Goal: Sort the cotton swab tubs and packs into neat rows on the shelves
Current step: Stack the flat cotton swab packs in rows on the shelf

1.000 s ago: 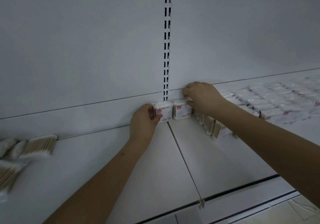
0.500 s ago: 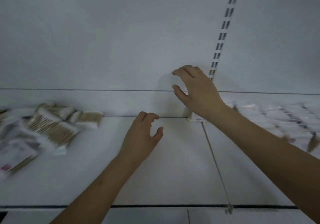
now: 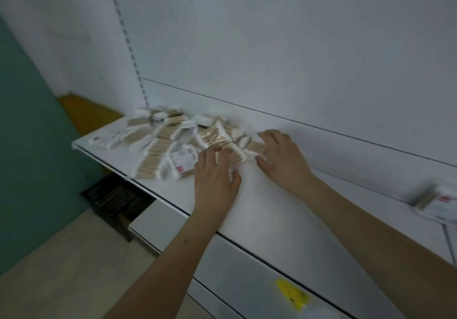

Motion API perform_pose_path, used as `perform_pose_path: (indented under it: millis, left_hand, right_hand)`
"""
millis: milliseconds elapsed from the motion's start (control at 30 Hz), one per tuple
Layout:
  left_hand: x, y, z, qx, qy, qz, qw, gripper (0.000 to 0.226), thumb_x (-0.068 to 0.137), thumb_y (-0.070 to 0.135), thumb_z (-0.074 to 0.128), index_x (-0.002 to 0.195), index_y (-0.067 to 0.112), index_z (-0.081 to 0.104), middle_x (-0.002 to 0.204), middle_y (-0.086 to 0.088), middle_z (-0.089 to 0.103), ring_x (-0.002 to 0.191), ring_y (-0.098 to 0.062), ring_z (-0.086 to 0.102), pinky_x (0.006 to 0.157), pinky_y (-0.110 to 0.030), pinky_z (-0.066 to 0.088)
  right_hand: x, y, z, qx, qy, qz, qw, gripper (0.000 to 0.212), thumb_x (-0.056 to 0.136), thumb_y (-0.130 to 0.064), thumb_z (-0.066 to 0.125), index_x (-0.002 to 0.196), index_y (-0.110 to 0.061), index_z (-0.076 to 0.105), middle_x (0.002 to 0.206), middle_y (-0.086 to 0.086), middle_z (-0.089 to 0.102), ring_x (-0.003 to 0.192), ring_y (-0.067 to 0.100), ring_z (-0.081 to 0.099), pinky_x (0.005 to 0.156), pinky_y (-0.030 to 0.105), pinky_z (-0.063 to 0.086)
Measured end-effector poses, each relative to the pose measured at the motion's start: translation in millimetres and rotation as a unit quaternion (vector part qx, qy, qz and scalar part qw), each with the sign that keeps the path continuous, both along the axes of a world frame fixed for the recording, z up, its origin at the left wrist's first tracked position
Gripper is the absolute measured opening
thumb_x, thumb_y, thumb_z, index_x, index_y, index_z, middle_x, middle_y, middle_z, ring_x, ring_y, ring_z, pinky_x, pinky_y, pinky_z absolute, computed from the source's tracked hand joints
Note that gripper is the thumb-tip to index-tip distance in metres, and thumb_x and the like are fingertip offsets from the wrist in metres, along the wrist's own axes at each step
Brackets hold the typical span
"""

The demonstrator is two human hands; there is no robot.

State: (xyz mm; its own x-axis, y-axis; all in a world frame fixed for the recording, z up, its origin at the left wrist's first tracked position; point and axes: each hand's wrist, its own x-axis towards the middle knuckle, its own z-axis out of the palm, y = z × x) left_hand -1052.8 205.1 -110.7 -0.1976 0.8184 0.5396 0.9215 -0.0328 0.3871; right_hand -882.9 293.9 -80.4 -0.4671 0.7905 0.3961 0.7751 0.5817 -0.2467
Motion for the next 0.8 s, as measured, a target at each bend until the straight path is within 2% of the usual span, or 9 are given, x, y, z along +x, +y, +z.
perform_pose_path:
  millis: [133, 267, 367, 433, 500, 567, 667, 733, 800]
  left_hand:
    - [-4, 9, -7, -0.097, -0.007, 0.021, 0.995, 0.067, 0.079, 0.030, 0.063, 0.141, 0.014, 0.045, 0.147, -0.017, 0.039, 0.134, -0.038, 0.037, 0.106, -0.049, 0.034]
    - [-3, 3, -6, -0.061, 0.006, 0.006, 0.998, 0.056, 0.077, 0.018, 0.060, 0.132, 0.020, 0.054, 0.136, -0.011, 0.048, 0.120, -0.034, 0.046, 0.094, -0.044, 0.040]
    - [-2, 3, -8, -0.015, -0.011, -0.017, 1.000, 0.047, 0.078, 0.023, 0.058, 0.125, 0.020, 0.061, 0.124, -0.010, 0.053, 0.111, -0.033, 0.050, 0.088, -0.044, 0.047]
    - [-3, 3, -9, 0.009, -0.040, -0.039, 0.998, 0.043, 0.082, 0.027, 0.057, 0.124, 0.018, 0.062, 0.116, -0.011, 0.053, 0.106, -0.032, 0.053, 0.086, -0.045, 0.050]
    - [-3, 2, -7, 0.031, -0.059, -0.052, 0.996, 0.042, 0.087, 0.035, 0.054, 0.125, 0.019, 0.061, 0.112, -0.007, 0.051, 0.100, -0.027, 0.054, 0.080, -0.040, 0.052]
    - [-1, 0, -2, 0.053, -0.081, -0.068, 0.993, 0.039, 0.092, 0.037, 0.054, 0.127, 0.020, 0.059, 0.112, -0.002, 0.049, 0.092, -0.021, 0.055, 0.071, -0.032, 0.051]
    - [0, -3, 0, 0.064, -0.115, -0.089, 0.987, 0.034, 0.094, 0.027, 0.059, 0.127, 0.019, 0.057, 0.114, 0.000, 0.046, 0.083, -0.015, 0.054, 0.068, -0.029, 0.048]
    - [-1, -4, 0, 0.060, -0.148, -0.101, 0.982, 0.034, 0.093, 0.023, 0.060, 0.126, 0.018, 0.056, 0.117, 0.001, 0.047, 0.081, -0.011, 0.055, 0.070, -0.025, 0.049]
    - [-2, -6, 1, 0.060, -0.180, -0.106, 0.976, 0.033, 0.092, 0.021, 0.061, 0.124, 0.016, 0.056, 0.114, 0.004, 0.051, 0.079, -0.002, 0.050, 0.070, -0.008, 0.042]
  right_hand:
    - [-6, 2, -36, -0.040, -0.007, -0.020, 0.999, 0.057, 0.083, -0.037, 0.059, 0.130, -0.005, 0.056, 0.128, 0.017, 0.057, 0.112, 0.040, 0.053, 0.093, 0.046, 0.048]
    - [-6, 0, -38, -0.002, 0.014, -0.060, 0.998, 0.033, 0.088, -0.019, 0.063, 0.118, -0.006, 0.059, 0.110, 0.017, 0.059, 0.092, 0.038, 0.056, 0.075, 0.041, 0.049]
    - [-6, -4, -37, 0.016, 0.041, -0.068, 0.997, 0.031, 0.090, -0.018, 0.057, 0.119, -0.008, 0.061, 0.102, 0.013, 0.058, 0.086, 0.035, 0.058, 0.065, 0.039, 0.050]
    - [-5, -2, -38, 0.033, 0.035, -0.048, 0.998, 0.037, 0.088, -0.034, 0.055, 0.113, -0.009, 0.064, 0.103, 0.011, 0.058, 0.090, 0.033, 0.057, 0.071, 0.039, 0.052]
    - [-5, 3, -39, 0.036, 0.014, -0.036, 0.999, 0.054, 0.080, -0.052, 0.057, 0.110, -0.008, 0.064, 0.109, 0.010, 0.060, 0.102, 0.031, 0.054, 0.087, 0.039, 0.048]
    - [-5, 8, -42, -0.012, 0.022, -0.037, 0.999, 0.063, 0.076, -0.058, 0.062, 0.114, -0.007, 0.060, 0.115, 0.009, 0.059, 0.109, 0.030, 0.053, 0.094, 0.038, 0.043]
    - [-6, 2, -39, -0.054, 0.054, -0.058, 0.995, 0.049, 0.081, -0.044, 0.070, 0.112, -0.009, 0.057, 0.110, 0.009, 0.059, 0.102, 0.032, 0.054, 0.078, 0.036, 0.043]
    - [-4, -8, -35, -0.004, 0.044, -0.057, 0.997, 0.042, 0.088, -0.046, 0.056, 0.110, -0.010, 0.056, 0.101, 0.009, 0.061, 0.091, 0.032, 0.058, 0.068, 0.035, 0.043]
    - [4, -20, -23, 0.005, 0.065, -0.063, 0.996, 0.035, 0.096, -0.043, 0.046, 0.113, -0.014, 0.053, 0.090, 0.005, 0.060, 0.080, 0.030, 0.060, 0.063, 0.036, 0.043]
